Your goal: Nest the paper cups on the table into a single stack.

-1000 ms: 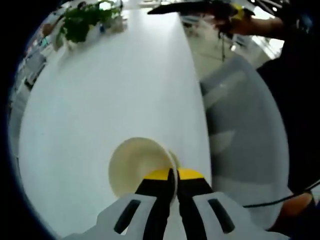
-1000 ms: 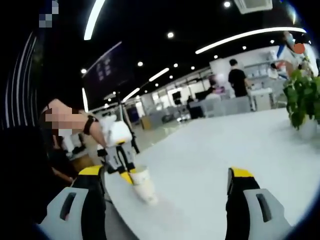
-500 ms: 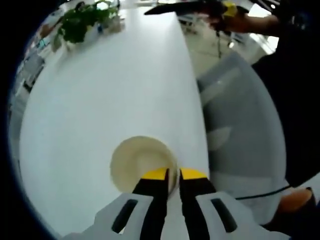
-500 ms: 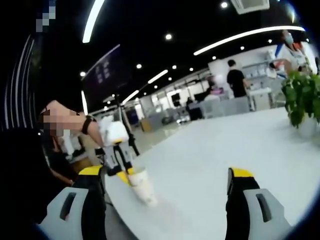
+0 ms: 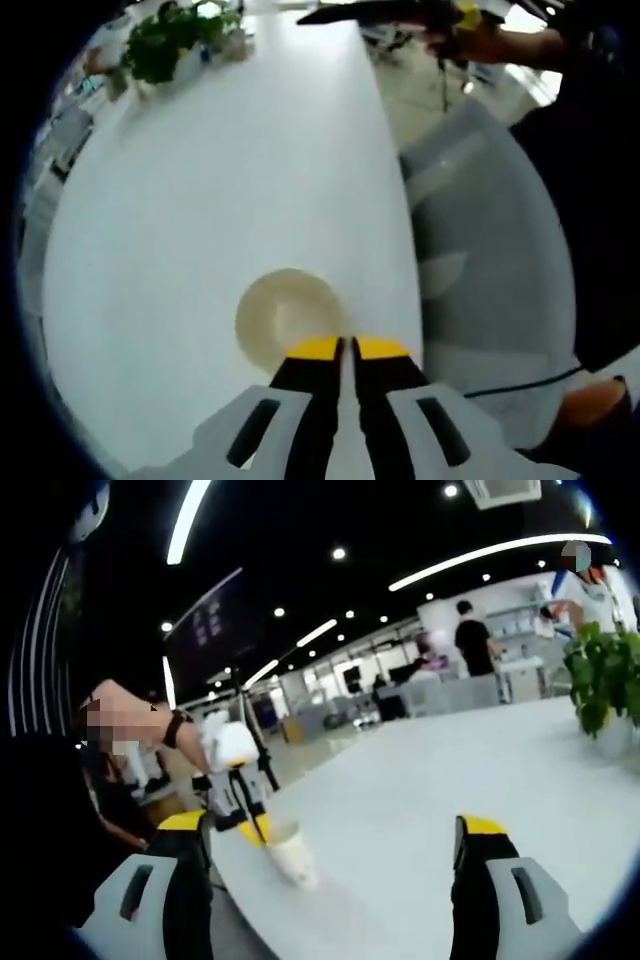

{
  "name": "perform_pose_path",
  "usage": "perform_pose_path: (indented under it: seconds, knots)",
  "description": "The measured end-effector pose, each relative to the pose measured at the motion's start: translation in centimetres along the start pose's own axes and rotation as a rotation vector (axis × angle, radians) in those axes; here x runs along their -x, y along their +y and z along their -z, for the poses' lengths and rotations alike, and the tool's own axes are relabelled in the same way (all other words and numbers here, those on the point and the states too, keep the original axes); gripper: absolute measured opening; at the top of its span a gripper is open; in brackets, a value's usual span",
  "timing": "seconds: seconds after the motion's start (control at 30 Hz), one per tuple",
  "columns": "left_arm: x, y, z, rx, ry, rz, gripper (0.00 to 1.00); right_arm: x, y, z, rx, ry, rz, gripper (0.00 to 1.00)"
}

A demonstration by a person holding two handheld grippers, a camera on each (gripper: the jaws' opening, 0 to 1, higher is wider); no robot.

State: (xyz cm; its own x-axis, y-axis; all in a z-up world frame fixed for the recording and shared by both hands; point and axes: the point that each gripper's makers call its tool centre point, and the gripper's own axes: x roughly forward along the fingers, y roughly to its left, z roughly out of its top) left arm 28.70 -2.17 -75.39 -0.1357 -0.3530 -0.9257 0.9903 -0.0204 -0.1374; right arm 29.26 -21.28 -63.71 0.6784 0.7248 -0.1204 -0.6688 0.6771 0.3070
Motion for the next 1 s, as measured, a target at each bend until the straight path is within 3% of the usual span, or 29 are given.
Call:
perform_pose_path:
  seconds: [0.27, 0.8, 1.0]
  knots:
    - [-1.1, -0.2, 0.0, 0.005, 0.016, 0.012, 0.02, 0.7, 0.0, 0.7, -0.008, 0.011, 0.011, 0.99]
    - [0.1, -0.4, 0.7, 0.016, -0.004, 0.006, 0.02, 0.0, 0.1, 0.5, -0.003, 0.004, 0.005, 0.99]
    - [0.7, -0.4, -0.1, 0.019, -0.064, -0.004, 0.14, -0.1, 0.5, 0.7, 0.000, 0.014, -0.006, 0.99]
